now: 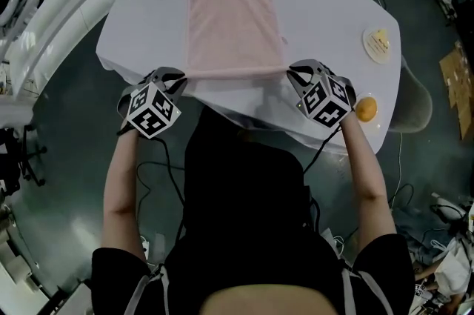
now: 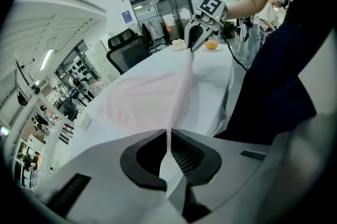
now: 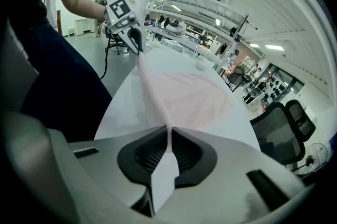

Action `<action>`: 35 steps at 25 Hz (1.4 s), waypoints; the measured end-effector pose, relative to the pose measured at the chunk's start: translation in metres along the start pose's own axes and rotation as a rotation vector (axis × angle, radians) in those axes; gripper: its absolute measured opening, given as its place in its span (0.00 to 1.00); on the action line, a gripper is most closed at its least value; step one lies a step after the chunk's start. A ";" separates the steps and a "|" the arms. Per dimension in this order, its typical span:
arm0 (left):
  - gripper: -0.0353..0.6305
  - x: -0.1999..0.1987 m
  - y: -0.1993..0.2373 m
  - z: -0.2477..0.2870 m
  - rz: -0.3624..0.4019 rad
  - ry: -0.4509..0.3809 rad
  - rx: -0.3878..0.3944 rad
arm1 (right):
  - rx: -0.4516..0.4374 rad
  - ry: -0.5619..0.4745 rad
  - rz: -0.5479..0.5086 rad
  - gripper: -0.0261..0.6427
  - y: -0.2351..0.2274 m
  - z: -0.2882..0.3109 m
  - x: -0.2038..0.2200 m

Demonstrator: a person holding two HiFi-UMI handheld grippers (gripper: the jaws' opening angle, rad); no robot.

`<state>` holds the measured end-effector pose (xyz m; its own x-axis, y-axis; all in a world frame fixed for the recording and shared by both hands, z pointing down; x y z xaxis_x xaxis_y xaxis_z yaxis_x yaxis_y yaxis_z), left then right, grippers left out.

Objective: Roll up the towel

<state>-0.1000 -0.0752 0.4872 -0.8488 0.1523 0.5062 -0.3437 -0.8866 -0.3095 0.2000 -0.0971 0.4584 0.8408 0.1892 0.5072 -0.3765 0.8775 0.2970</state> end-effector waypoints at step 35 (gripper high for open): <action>0.09 0.014 0.124 0.126 -0.016 0.063 0.206 | -0.147 0.196 0.069 0.12 -0.114 0.143 0.008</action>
<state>-0.1040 -0.2383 0.5575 -0.8698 0.1882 0.4561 -0.2733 -0.9534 -0.1278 0.1941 -0.2585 0.5448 0.8800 0.3197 0.3512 -0.3866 0.9117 0.1388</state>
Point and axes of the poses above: the fingertips, and each gripper's own axes: z forward along the fingers, y to its left, x out of its underside, the point moved 6 cm from there along -z, backward along the fingers, and after that the axes turned 4 degrees about z, right-handed, at the moved point
